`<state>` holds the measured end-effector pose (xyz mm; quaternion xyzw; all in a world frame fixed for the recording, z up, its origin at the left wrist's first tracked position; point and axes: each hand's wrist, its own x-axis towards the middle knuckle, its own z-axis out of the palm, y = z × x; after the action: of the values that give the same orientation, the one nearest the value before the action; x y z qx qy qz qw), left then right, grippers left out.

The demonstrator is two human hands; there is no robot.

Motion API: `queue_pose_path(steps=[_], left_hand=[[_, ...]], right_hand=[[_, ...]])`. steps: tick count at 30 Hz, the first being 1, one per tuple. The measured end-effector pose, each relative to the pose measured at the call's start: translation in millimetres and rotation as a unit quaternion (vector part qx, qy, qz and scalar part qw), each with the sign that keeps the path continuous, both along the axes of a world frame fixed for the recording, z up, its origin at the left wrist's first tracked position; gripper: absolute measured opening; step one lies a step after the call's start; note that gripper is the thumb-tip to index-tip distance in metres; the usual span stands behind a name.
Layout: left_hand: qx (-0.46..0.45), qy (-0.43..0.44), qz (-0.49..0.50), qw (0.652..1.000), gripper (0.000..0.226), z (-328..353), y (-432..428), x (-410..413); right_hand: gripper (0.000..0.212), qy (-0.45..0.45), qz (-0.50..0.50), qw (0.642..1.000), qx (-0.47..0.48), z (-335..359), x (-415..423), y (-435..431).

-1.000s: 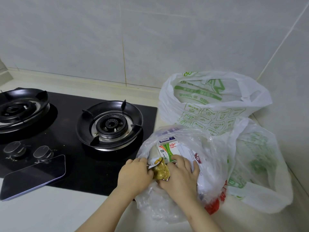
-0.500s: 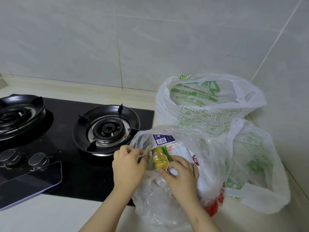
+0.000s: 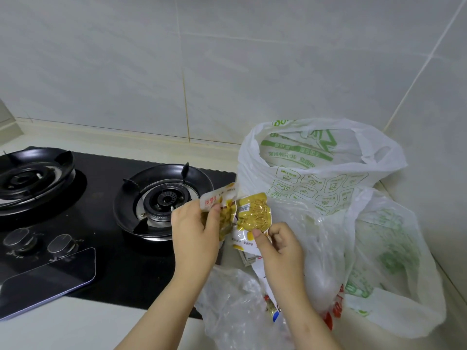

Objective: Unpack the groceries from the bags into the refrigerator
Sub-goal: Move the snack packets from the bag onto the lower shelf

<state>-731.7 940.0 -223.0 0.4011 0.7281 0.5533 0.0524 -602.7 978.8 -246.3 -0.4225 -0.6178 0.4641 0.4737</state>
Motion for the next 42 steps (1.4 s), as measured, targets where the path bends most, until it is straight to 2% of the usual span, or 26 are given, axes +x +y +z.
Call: queue_pose_path(steps=[3,7,9,13,16,19,23,27,31,42], left_hand=[[0.034,-0.17,-0.025,0.984,0.016,10.6,-1.1,3.9],[0.041,-0.314,-0.029,0.948,0.014,12.2,-0.1,5.2],[0.045,-0.387,-0.022,0.921,0.013,13.1,-0.4,6.6],[0.022,-0.463,-0.039,0.885,0.016,12.4,-6.3,6.0],[0.005,-0.461,-0.075,0.884,0.029,13.3,-17.4,9.5],[0.013,-0.442,-0.054,0.895,0.033,13.9,-33.1,15.2],[0.035,-0.414,-0.005,0.91,0.033,12.0,-58.9,19.3],[0.075,-0.406,0.082,0.907,0.032,10.5,-91.6,22.3],[0.111,-0.397,0.183,0.893,0.03,7.9,-134.0,26.4],[0.175,-0.342,0.387,0.838,0.028,1.7,-269.2,41.3]], right_hand=[[0.033,0.043,0.008,0.999,-0.031,7.5,-2.4,0.6],[0.021,0.093,0.021,0.992,-0.085,15.2,-3.0,1.5],[0.023,0.124,0.035,0.985,-0.119,16.0,-1.5,2.8],[0.028,0.186,0.058,0.966,-0.172,19.2,3.0,2.7],[0.025,0.191,0.079,0.96,-0.189,16.5,6.3,2.7],[0.026,0.179,0.113,0.956,-0.204,12.7,4.6,0.5],[0.03,0.141,0.176,0.954,-0.198,8.8,-3.5,-9.0],[0.034,0.107,0.253,0.943,-0.187,8.8,-15.1,-26.8],[0.032,0.087,0.35,0.915,-0.182,14.0,-27.8,-57.7],[0.03,0.024,0.572,0.801,-0.174,20.3,-66.4,-173.0]])
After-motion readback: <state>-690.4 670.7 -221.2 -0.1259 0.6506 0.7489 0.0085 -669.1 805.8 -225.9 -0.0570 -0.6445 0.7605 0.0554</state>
